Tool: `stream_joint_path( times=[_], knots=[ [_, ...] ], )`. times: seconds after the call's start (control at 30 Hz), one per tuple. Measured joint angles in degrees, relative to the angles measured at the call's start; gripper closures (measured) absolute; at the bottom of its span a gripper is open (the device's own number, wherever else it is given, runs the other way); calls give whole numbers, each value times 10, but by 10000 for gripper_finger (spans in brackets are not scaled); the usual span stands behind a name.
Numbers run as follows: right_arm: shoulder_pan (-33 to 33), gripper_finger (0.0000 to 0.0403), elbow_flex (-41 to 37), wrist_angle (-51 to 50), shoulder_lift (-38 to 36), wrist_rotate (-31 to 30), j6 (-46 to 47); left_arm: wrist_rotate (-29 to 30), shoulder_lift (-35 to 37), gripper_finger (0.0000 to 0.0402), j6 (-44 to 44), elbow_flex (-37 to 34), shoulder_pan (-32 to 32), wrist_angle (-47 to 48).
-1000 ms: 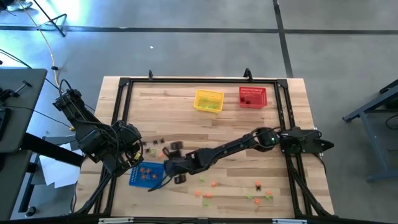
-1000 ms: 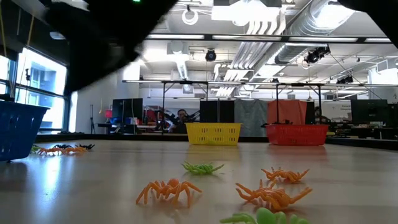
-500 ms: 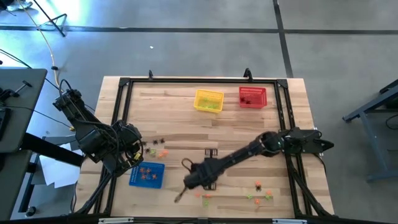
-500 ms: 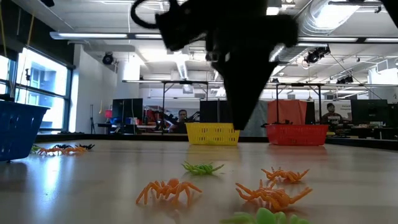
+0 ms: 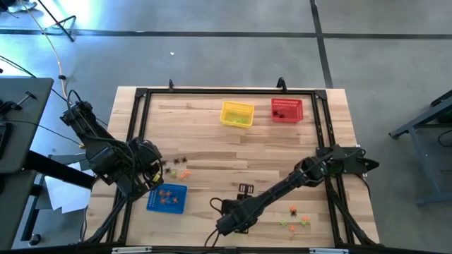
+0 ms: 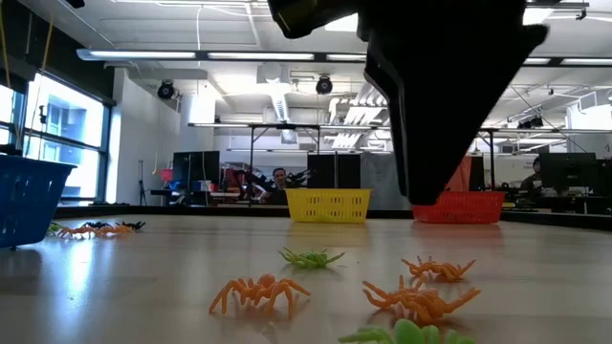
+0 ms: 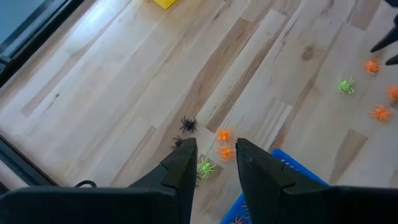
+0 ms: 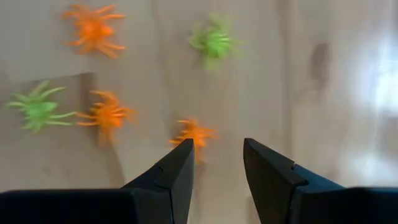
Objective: Sort Halloween decoration
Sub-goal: Put the orange spider toy into the blue bin
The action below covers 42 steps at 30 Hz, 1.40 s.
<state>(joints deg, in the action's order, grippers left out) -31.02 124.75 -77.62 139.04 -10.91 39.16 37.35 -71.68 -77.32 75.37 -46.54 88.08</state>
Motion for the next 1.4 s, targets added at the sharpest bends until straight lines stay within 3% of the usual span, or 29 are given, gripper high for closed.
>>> stream_joint_path(
  times=[0.9,1.4],
  knots=[
    [-5,269,-1,13,35,-6,-38,-16,0,302,-1,0,-5,-18],
    [-5,270,-45,57,27,16,-66,-23,0,302,-21,0,-5,-18]
  ],
)
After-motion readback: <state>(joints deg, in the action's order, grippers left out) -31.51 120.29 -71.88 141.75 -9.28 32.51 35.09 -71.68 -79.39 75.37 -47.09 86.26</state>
